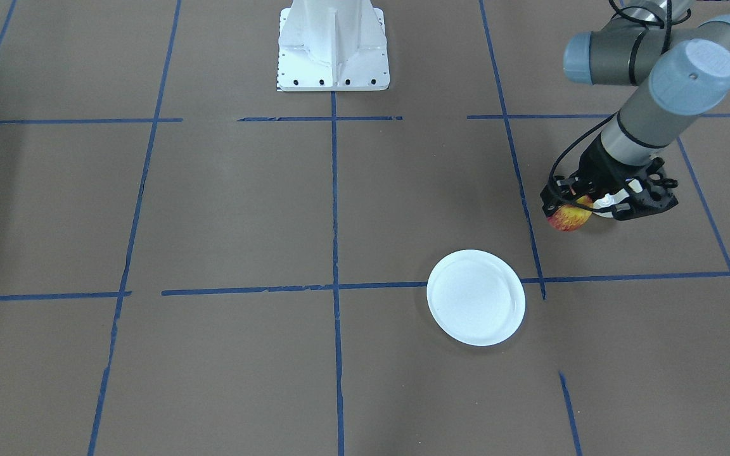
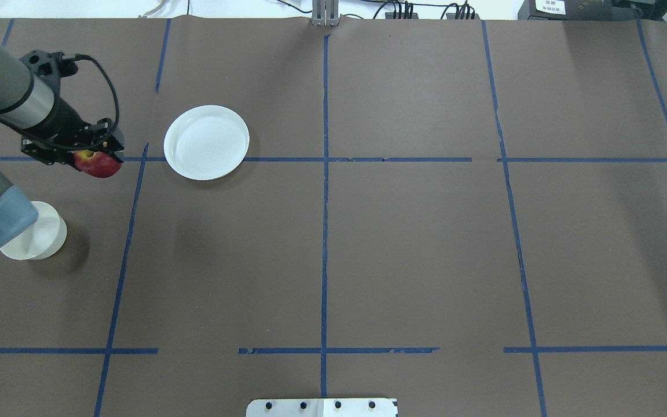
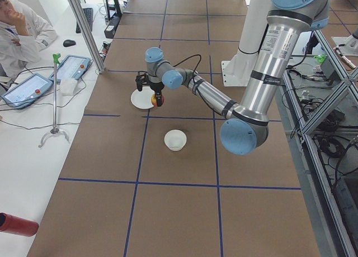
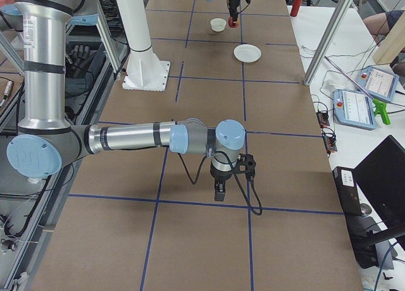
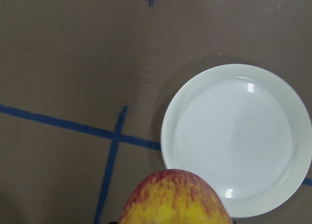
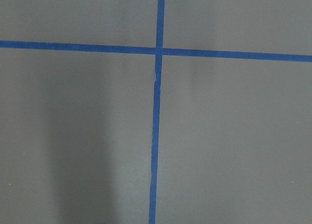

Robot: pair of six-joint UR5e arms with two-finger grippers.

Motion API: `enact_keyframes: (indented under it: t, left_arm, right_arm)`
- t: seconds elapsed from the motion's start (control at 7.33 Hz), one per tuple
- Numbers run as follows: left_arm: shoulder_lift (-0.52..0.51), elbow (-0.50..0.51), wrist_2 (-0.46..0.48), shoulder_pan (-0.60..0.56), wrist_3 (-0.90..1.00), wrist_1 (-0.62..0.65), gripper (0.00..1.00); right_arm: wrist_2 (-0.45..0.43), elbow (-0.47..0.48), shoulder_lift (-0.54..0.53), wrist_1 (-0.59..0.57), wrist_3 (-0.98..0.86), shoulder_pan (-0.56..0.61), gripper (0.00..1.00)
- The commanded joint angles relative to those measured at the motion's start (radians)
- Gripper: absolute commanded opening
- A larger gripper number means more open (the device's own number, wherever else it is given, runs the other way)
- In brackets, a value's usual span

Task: Move apple from plate to bowl
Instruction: 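Lift the apple with the left gripper and carry it over the white bowl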

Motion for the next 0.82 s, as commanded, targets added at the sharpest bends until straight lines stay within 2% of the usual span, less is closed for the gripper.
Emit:
enact_keyframes:
  t: [0.0,0.14,0.27,0.68]
  left_arm:
    - [0.192,-0.09,-0.003,-0.044,0.125,-0.004,0.0]
    - [0.26,-0.111,-0.005,-0.069,0.192,-0.006,0.0]
    - [0.294,-0.105,-0.005,-0.072,0.197,-0.065,0.0]
    - [0.288,-0.015,-0.005,-0.06,0.14,-0.164,0.0]
  right_arm:
    - [0.0,0.001,0.0,0.0,0.0,0.0,1.0]
    - [0.0,0.0,0.0,0.002,0.0,0.0,1.0]
    - [0.0,0.0,0.0,0.0,0.0,0.0,1.0]
    - [0.0,0.0,0.0,0.0,0.0,0.0,1.0]
